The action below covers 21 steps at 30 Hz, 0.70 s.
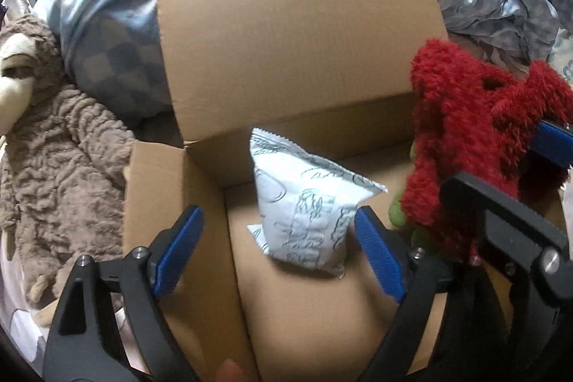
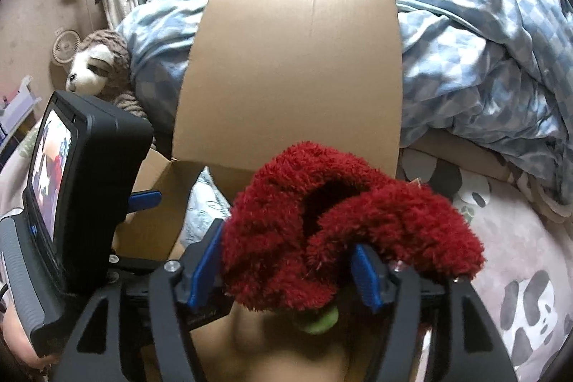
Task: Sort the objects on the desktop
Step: 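Open both tools to drop the white pouch and red plush into the box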
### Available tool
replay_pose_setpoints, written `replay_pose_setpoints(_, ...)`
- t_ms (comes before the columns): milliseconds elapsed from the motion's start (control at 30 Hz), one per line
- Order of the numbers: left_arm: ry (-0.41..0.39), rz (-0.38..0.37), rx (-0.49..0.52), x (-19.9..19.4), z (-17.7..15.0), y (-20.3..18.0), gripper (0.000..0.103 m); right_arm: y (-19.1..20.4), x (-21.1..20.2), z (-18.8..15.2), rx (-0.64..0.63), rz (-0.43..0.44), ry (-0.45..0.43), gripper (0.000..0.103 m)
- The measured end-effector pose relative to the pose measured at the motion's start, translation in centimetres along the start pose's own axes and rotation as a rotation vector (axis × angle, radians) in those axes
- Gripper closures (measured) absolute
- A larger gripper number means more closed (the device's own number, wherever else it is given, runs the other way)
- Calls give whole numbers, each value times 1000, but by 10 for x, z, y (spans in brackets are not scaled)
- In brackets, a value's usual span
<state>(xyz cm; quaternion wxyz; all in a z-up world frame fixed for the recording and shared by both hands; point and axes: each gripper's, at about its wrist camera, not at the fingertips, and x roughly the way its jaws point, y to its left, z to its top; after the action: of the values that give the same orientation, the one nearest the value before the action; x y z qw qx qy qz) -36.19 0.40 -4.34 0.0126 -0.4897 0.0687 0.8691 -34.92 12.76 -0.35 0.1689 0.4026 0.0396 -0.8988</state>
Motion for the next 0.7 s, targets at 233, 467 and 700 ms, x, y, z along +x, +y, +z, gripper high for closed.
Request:
replay_pose_setpoints(233,-24,31,-5,-32,-9,7,17,11,-25,2,-16,3,-16,24)
replay_pose_setpoints(467,-56,46,-10,-61,-24,22,17,25,-57,5,-53,-32,-54,19)
replay_pose_setpoints(700,-71,68,3,-88,-33,14,14,33,-80,1,-51,-18,-53,19)
